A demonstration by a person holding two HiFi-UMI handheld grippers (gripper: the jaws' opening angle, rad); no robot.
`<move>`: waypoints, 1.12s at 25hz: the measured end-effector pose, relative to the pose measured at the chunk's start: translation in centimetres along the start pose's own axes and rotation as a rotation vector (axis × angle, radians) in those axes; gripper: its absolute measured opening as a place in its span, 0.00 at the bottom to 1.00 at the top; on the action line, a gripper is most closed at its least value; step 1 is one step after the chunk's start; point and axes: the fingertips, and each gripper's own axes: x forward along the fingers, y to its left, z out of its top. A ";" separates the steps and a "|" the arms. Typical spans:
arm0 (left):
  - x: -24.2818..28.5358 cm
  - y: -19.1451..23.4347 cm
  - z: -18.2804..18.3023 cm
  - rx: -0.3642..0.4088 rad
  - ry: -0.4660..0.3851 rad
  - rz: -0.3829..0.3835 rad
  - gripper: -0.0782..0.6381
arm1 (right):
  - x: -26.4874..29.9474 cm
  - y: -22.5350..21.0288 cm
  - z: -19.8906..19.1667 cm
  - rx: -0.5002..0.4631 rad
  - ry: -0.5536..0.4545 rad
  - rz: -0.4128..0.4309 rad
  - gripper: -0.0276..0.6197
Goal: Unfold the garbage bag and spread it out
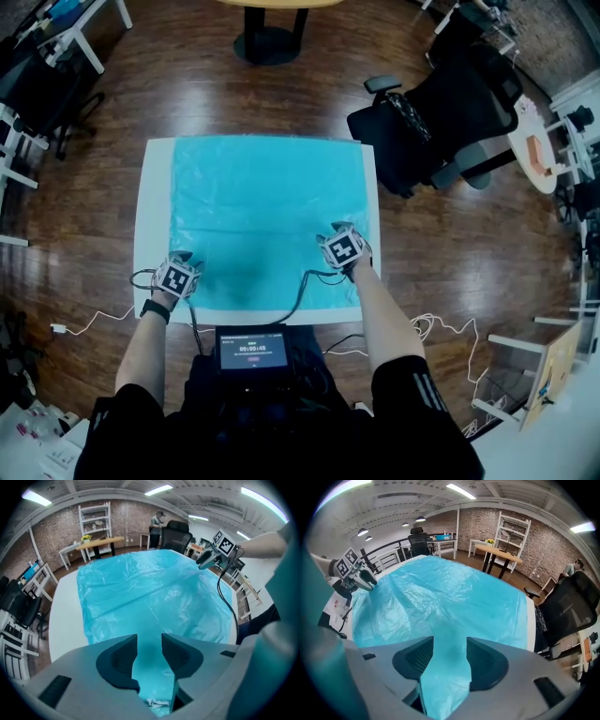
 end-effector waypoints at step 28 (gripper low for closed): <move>0.6 1.8 -3.1 -0.091 0.071 0.017 0.38 | 2.4 0.3 -3.0 0.136 0.102 0.049 0.44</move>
